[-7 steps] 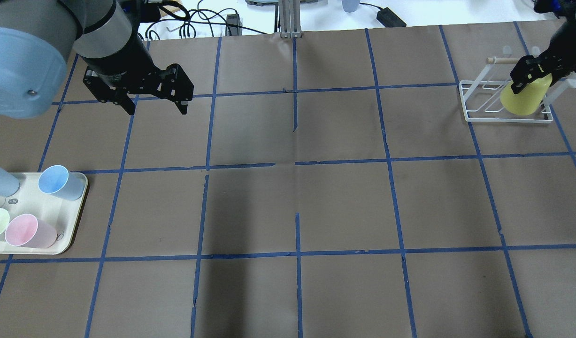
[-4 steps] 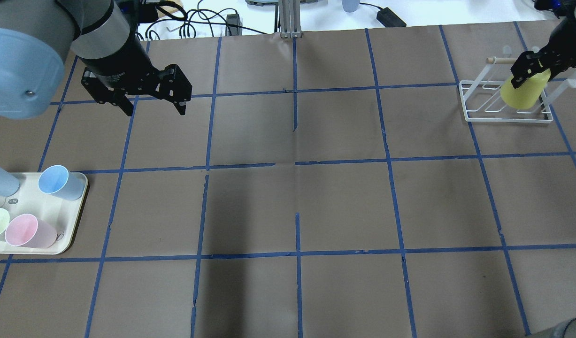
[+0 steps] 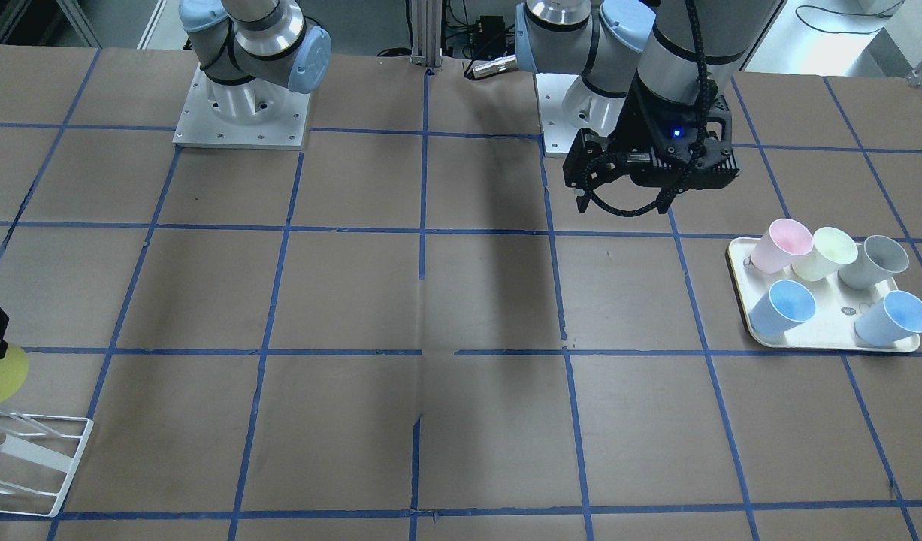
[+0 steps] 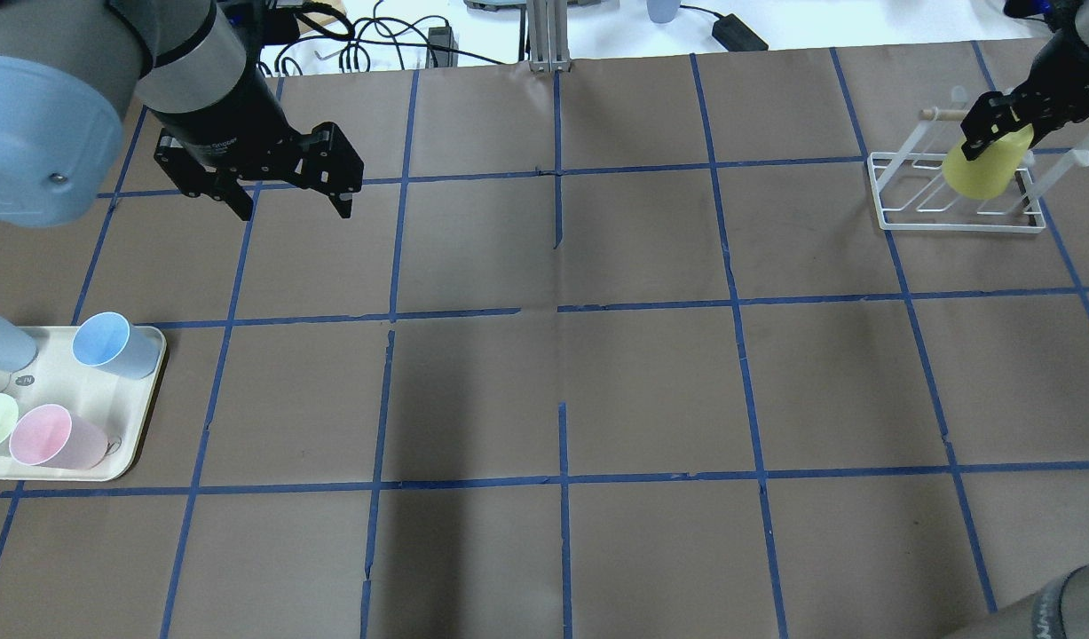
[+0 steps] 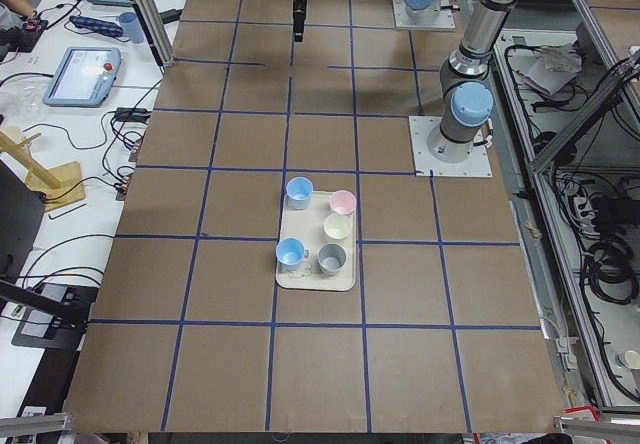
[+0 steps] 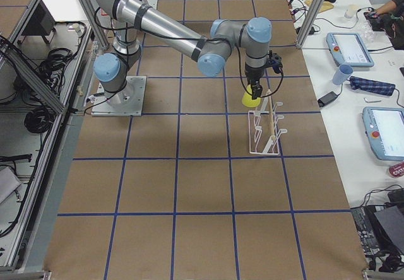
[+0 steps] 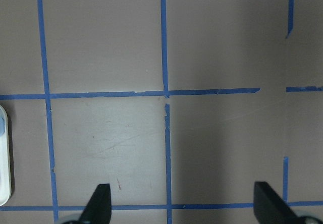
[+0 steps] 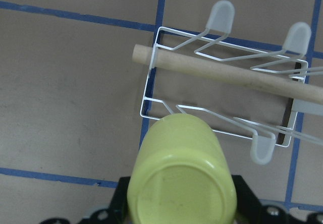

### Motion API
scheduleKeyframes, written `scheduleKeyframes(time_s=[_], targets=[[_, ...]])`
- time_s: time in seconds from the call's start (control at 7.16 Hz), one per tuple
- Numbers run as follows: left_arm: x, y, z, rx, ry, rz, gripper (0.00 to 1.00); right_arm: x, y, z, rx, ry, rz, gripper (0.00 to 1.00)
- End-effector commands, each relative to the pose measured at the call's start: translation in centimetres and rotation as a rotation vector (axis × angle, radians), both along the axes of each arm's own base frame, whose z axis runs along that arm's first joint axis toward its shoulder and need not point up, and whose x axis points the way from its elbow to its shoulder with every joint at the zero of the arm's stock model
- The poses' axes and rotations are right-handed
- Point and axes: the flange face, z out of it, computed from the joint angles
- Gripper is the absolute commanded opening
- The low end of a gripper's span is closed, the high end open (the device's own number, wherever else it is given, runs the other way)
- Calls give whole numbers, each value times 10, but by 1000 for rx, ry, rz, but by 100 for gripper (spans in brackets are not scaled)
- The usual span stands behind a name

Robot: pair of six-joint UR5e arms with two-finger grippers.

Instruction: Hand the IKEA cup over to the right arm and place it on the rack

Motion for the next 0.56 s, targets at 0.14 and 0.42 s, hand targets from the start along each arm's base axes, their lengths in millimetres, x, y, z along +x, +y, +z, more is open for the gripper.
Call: scheduleKeyframes(time_s=[0.14,0.42], targets=[[0,0,-1,1,1,-1,100,-6,-15,-27,-4,-10,1,60],[0,0,-1,1,1,-1,100,-8,-20,-44,15,-19,1,60]])
